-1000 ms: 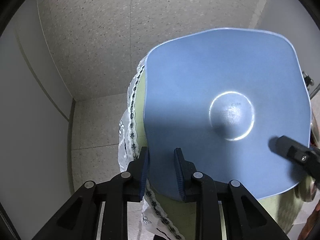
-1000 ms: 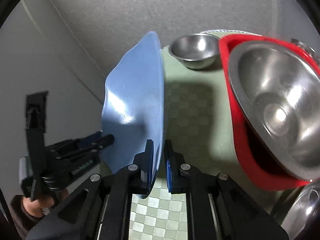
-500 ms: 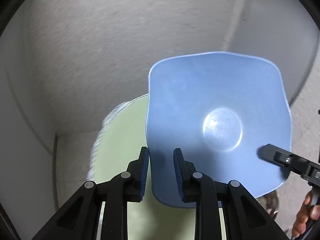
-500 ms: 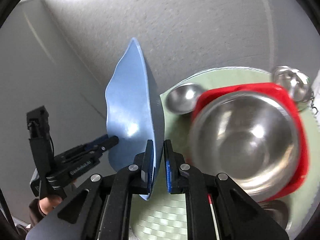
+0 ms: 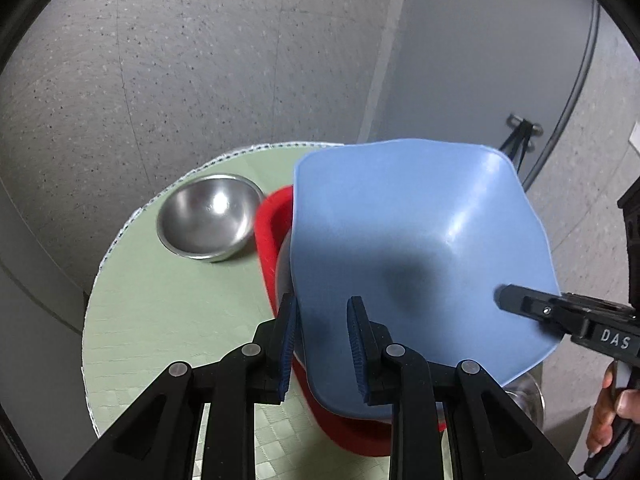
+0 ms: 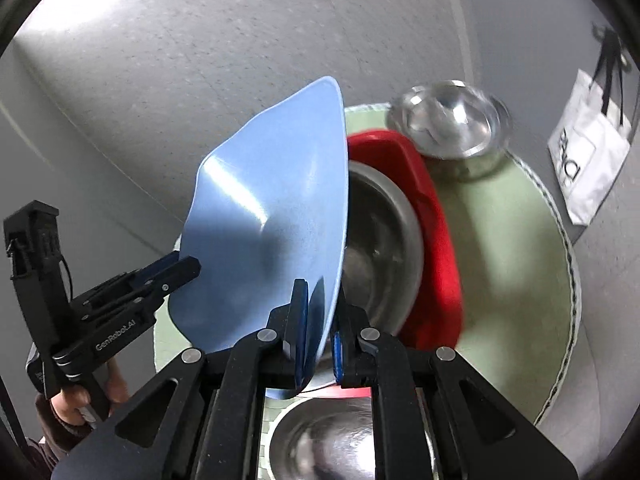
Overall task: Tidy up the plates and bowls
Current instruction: 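Lay the blue plate onto the steel bowl in the red basin, release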
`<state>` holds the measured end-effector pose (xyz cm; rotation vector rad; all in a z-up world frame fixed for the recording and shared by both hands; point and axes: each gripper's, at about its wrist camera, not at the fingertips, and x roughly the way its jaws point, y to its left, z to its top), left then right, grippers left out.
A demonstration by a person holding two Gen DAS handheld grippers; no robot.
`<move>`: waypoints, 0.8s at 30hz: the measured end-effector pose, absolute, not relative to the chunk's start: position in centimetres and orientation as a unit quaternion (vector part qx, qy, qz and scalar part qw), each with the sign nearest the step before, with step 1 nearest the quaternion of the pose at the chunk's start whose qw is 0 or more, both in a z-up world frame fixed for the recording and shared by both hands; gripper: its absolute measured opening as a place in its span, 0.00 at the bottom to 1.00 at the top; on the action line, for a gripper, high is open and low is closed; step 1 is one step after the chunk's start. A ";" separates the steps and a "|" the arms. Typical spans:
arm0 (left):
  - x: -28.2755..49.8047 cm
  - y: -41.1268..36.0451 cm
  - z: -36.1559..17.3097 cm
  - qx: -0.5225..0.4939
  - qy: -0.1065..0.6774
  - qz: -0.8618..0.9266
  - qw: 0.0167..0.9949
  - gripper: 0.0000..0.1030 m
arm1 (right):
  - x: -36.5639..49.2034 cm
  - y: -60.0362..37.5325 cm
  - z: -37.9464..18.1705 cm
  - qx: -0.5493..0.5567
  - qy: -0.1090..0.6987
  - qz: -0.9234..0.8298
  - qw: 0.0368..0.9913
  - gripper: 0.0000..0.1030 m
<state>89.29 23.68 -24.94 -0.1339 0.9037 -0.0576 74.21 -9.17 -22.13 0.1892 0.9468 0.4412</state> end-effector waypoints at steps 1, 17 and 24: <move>89.7 23.2 -25.1 -0.065 0.441 -0.029 0.895 0.21 | 74.1 -9.4 -22.7 0.089 0.457 0.209 0.860 0.10; 86.3 20.4 -24.8 -0.062 0.429 -0.007 0.901 0.40 | 73.2 -9.2 -22.5 0.069 0.448 0.176 0.874 0.63; 81.4 20.4 -23.7 -0.069 0.396 0.033 0.915 0.65 | 70.7 -10.8 -21.1 0.069 0.419 0.155 0.892 0.69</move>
